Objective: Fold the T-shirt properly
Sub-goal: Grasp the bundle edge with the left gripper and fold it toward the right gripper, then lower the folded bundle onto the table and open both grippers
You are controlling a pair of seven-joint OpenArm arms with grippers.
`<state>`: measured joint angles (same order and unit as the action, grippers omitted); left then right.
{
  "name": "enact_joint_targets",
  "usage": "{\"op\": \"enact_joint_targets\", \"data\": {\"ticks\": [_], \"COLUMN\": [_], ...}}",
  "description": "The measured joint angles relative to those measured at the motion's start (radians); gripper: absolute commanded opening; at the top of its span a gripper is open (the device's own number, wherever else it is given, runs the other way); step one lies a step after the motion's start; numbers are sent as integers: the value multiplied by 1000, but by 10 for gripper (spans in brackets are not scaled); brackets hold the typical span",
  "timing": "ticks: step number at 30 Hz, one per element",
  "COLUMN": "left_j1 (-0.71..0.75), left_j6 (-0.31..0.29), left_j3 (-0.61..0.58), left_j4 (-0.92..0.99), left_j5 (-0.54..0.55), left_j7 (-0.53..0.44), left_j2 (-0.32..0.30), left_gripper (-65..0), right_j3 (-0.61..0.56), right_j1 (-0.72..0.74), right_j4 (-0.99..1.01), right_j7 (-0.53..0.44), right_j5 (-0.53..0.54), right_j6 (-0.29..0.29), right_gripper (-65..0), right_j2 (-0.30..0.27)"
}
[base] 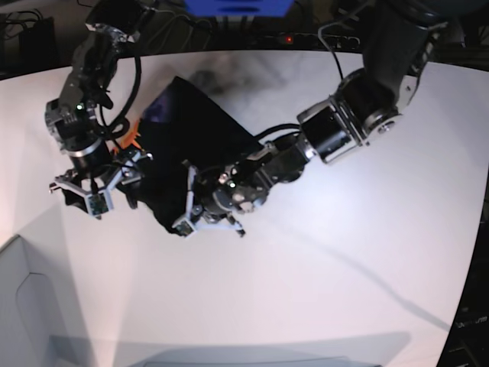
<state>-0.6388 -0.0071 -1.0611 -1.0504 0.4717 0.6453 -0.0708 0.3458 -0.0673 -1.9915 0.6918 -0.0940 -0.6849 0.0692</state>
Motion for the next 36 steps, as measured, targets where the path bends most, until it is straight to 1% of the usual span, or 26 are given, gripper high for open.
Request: {"op": "enact_joint_targets", "data": {"ticks": [2, 3, 7, 8, 9, 10, 13, 17, 18, 20, 22, 24, 27, 30, 32, 33, 35, 36], "left_j1": [-13, -20, -25, -27, -33, -41, -60, -40, -31, 1, 68, 169, 336, 483, 560, 595, 653, 675], "left_j6": [1, 1, 4, 3, 3, 2, 4, 3, 3, 3, 5, 3, 2, 2, 3, 4, 4, 4], "left_j3": [-20, -32, -29, -29, -29, -29, -12, 109, 153, 264, 404, 546, 723, 877, 954, 991, 1025, 1028], "left_j4": [8, 8, 7, 2, -1, -1, -49, -187, -229, -315, -407, -487, -546, -564, -568, -570, -571, -571], "left_j5": [-10, -9, 0, 0, -1, -11, -77, -106, -105, -107, -116, -113, -120, -111, -118, -116, -122, -124], "left_j7": [6, 3, 1, 2, 2, 3, 7, 9, 25, 87, 159, 199, 236, 251, 252, 245, 249, 248], "left_j2": [27, 39, 66, 66, 63, 60, 37, -15, -36, -90, -155, -211, -253, -246, -231, -213, -182, -162], "left_gripper": [-614, -575, -362, -325, -302, -292, -294, -294, -294, -294, -294, -294, -294, -294, -294, -294, -294, -295], "right_j3": [34, 53, 61, 61, 61, 61, 60, 92, 106, 129, 150, 174, 209, 258, 276, 286, 288, 288], "right_j1": [0, -2, -15, -16, -16, -17, -22, -22, -22, -26, -44, -61, -73, -54, -28, -9, 18, 23], "right_j4": [0, 0, 0, 0, 0, 0, 0, 0, 0, 0, 0, 0, 17, 90, 170, 223, 315, 344], "right_j7": [-12, -10, 0, -5, -6, -4, -4, -6, -6, -4, -4, -4, -20, -21, -18, -29, -23, -19], "right_j5": [18, 10, 2, 4, 4, 4, 4, 6, 4, 2, 6, 6, 8, 12, 9, 13, 10, 12], "right_j6": [0, 0, 0, 0, 0, 0, 0, 0, 0, 0, 0, 0, 0, 0, 0, 1, 0, 0], "right_gripper": [-231, -231, -231, -231, -231, -231, -231, -232, -232, -232, -232, -233, -233, -233, -234, -240, -277, -304], "right_j2": [5, 5, 3, 2, 2, 2, 3, 4, 3, 1, 0, -3, -14, -22, -54, -72, -107, -115]}}
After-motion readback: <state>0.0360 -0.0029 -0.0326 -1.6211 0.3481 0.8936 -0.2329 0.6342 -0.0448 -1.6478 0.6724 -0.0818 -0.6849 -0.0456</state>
